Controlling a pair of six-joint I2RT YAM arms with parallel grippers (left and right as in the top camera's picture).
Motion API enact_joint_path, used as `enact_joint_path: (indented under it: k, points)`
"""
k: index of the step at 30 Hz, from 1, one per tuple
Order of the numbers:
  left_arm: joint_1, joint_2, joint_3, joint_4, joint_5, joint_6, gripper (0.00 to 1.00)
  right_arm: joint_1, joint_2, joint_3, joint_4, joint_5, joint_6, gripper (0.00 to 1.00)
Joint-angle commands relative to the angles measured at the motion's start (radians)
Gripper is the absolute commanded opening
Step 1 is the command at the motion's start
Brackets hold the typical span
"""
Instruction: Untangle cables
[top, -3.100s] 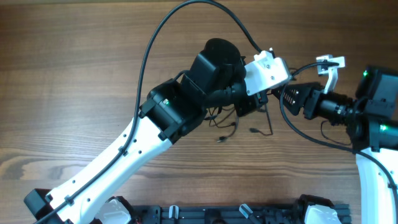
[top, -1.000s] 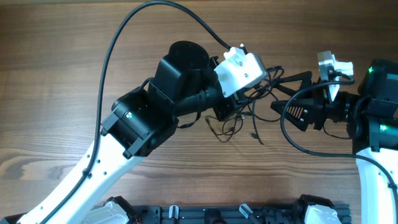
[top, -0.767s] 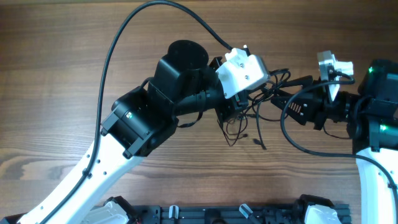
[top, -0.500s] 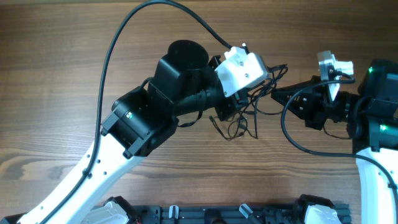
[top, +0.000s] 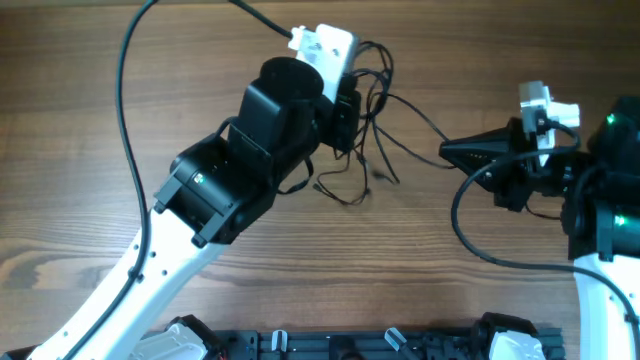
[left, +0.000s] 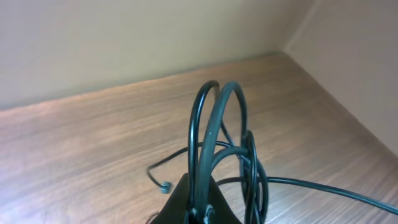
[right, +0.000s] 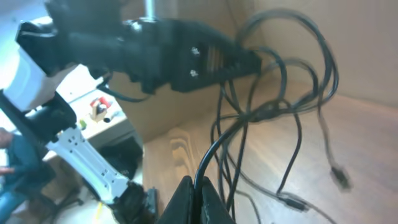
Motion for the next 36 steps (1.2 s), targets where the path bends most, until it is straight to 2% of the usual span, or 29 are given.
enact_joint_path:
  k: [1,4,13,16,20,27,30,31,34,36]
  points:
    - [0.037,0.0,0.016,-0.012,-0.039,-0.101,0.04,0.002,-0.044,0.002,0.087,0.001,0.166,0.04]
    - [0.039,0.0,0.016,-0.018,-0.04,-0.128,0.04,0.002,-0.071,0.002,0.108,0.058,0.208,0.04]
    - [0.133,0.004,0.016,-0.059,-0.051,-0.327,0.04,0.002,-0.166,0.002,0.108,0.089,0.226,0.04]
    - [0.146,0.004,0.016,-0.048,-0.047,-0.333,0.04,0.002,-0.179,0.002,0.09,0.089,0.226,0.04]
    - [0.146,0.004,0.016,0.034,-0.045,-0.393,0.04,0.002,-0.18,0.002,0.015,0.089,0.22,0.04]
    - [0.146,0.004,0.016,0.24,-0.013,-0.436,0.04,0.002,-0.18,0.002,-0.192,0.145,0.11,0.04]
    - [0.146,0.004,0.016,0.313,0.065,-0.416,0.04,0.002,-0.18,0.002,-0.305,0.288,0.087,0.04]
    - [0.146,0.004,0.016,0.333,0.109,-0.372,0.04,0.002,-0.18,0.002,-0.328,0.333,0.086,0.04]
    - [0.146,0.004,0.016,0.381,0.282,-0.188,0.04,0.002,-0.18,0.002,-0.373,0.478,0.084,0.04]
    - [0.146,0.004,0.016,0.388,0.477,-0.016,0.04,0.002,-0.18,0.002,-0.37,0.543,0.084,0.06]
